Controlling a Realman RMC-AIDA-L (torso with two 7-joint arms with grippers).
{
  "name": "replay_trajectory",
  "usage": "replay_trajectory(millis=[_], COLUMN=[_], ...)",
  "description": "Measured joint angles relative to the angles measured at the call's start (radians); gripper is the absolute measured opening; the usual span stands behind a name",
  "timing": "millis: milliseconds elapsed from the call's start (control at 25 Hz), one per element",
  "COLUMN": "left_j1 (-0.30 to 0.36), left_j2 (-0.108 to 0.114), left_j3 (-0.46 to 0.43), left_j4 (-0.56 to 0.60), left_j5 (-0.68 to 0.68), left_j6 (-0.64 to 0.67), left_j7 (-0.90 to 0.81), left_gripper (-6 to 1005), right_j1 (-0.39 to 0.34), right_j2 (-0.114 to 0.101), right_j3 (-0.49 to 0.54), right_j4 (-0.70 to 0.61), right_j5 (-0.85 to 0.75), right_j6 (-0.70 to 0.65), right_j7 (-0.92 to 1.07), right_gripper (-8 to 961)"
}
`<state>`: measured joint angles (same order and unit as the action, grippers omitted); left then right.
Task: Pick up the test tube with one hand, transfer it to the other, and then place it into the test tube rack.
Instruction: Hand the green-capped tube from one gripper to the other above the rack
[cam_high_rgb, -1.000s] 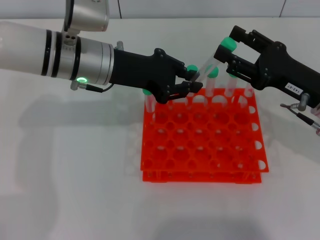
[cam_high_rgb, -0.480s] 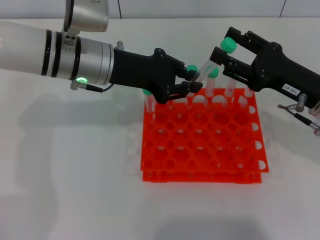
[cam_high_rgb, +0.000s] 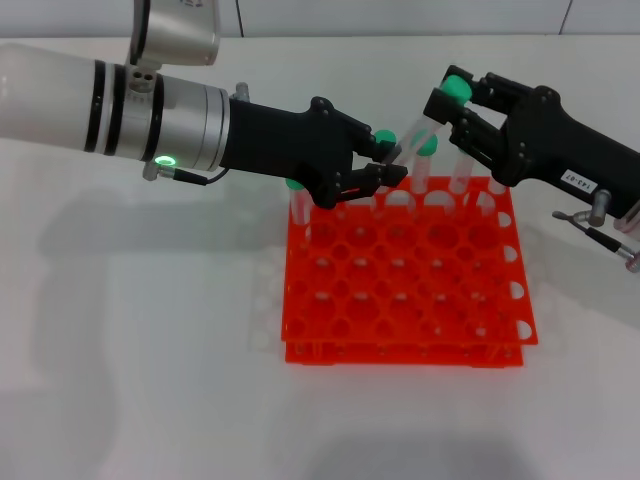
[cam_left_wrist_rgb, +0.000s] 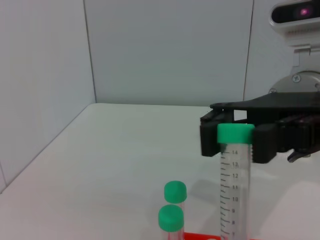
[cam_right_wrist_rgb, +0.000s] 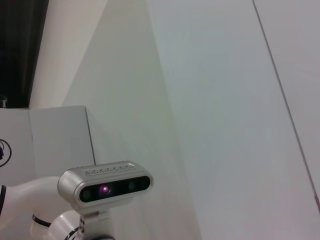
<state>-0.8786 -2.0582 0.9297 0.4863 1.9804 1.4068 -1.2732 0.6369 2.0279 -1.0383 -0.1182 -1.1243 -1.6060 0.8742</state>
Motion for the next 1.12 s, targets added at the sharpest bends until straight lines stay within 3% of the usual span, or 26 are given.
replay_trajectory(millis=[160,1040,1120], left_j1=[0.000,0.010,0.011], left_j2=[-0.001,-0.005,-0.005], left_j3=[0.000,-0.001,-0.001], left_j4=[0.000,0.014,0.014], left_j5=[0.001,-0.032,-0.034], left_j6=[0.000,0.008,0.009], left_j7=[0.000,0.000,-0.002], left_gripper=[275,283,371], right_j1=[0.000,-0.002,-0.002], right_j2=[0.000,0.000,0.000], right_j3=[-0.001,-0.002,-0.002], right_j4=[-0.004,-0.009,-0.009], right_j5=[-0.002,0.001,0.001], right_j6=[0.000,0.002,0.003], right_j7=[0.002,0.003,0.003], right_gripper=[278,267,267])
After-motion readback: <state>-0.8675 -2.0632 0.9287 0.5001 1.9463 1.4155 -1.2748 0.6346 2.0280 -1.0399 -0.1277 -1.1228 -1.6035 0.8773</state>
